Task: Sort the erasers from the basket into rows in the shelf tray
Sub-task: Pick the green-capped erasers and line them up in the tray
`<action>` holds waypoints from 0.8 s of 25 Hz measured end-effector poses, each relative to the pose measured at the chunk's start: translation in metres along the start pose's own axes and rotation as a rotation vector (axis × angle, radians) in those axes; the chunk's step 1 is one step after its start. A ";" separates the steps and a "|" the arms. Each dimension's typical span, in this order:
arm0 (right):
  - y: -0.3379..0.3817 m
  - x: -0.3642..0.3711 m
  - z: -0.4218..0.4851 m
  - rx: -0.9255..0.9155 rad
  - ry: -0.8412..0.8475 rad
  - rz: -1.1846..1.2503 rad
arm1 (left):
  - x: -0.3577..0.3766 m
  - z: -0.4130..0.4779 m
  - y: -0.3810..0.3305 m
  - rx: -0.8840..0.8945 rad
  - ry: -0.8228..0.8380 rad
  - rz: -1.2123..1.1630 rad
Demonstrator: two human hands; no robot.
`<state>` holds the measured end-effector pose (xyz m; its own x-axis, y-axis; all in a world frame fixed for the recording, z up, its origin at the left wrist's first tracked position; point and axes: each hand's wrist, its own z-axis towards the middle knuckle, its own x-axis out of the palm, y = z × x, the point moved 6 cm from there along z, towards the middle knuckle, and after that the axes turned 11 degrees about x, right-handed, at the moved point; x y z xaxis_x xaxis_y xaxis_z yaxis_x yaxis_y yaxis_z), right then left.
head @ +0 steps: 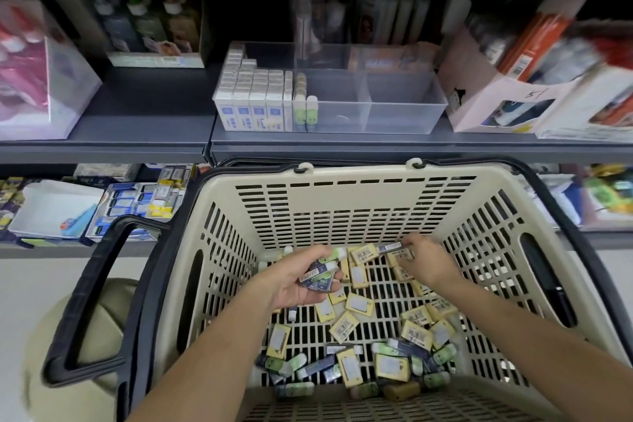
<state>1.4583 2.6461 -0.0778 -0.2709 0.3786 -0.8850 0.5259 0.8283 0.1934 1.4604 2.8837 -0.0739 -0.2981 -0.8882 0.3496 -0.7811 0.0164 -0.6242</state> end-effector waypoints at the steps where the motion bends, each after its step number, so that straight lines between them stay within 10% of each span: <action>1: 0.000 0.004 0.001 0.001 -0.024 0.011 | 0.001 0.001 0.001 -0.003 0.013 -0.028; 13: 0.017 0.013 -0.013 0.140 0.084 0.480 | -0.005 0.009 0.006 0.010 -0.046 -0.226; 20: 0.054 0.011 -0.068 0.203 0.311 1.261 | 0.005 0.014 0.004 0.113 -0.124 -0.421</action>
<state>1.4291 2.7234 -0.0482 0.3333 0.9428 -0.0047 0.6562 -0.2284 0.7192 1.4638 2.8731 -0.0847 0.1062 -0.8551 0.5074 -0.7534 -0.4022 -0.5201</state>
